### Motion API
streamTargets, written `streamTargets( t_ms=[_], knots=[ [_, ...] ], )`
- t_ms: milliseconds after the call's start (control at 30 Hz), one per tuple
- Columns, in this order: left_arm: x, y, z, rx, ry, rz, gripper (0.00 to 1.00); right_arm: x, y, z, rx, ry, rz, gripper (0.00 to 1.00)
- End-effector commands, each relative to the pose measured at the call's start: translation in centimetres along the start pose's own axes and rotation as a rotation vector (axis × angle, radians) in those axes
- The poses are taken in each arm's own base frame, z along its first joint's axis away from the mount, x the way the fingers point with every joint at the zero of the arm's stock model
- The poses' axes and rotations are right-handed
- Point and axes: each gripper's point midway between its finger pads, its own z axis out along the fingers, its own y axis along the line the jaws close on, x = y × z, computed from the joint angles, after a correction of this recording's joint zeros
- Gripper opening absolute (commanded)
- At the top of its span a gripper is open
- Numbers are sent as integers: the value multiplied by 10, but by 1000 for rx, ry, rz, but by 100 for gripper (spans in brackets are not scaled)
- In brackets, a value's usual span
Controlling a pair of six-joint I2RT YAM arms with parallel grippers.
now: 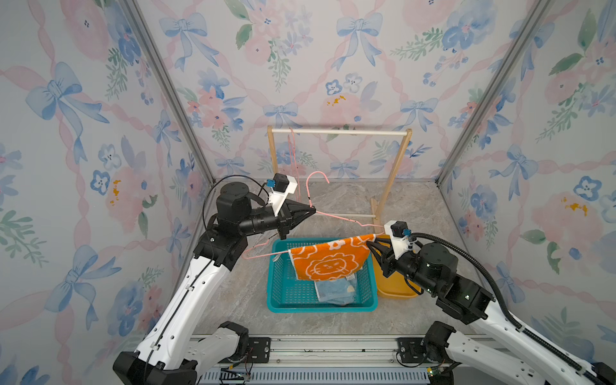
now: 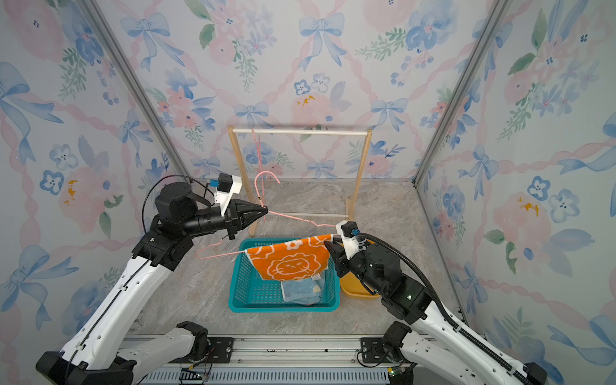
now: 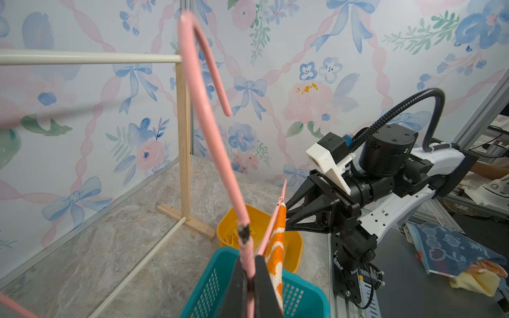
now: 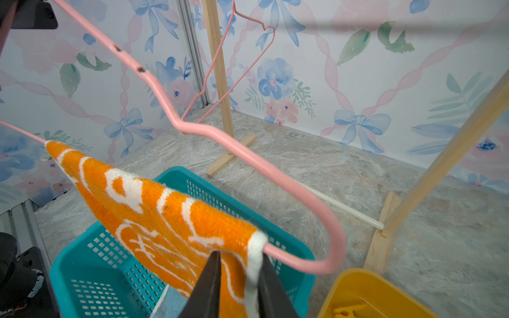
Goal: Remove the clothespins securing towels to the hanger
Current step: Remove the towel from the hanger.
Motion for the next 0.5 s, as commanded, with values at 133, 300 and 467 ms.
streamTargets(
  t_ms=[133,300,467],
  knots=[
    [-11,-4,-6,-6,-31,34,0,-17,4,-7,-26,-34,3,13],
    [-9,0,-6,-16,-26,29,0,-20,5,-16,-28,-33,-3,5],
    [-7,5,-4,-26,-22,22,0,-30,13,-25,-52,-39,-29,0]
  ],
)
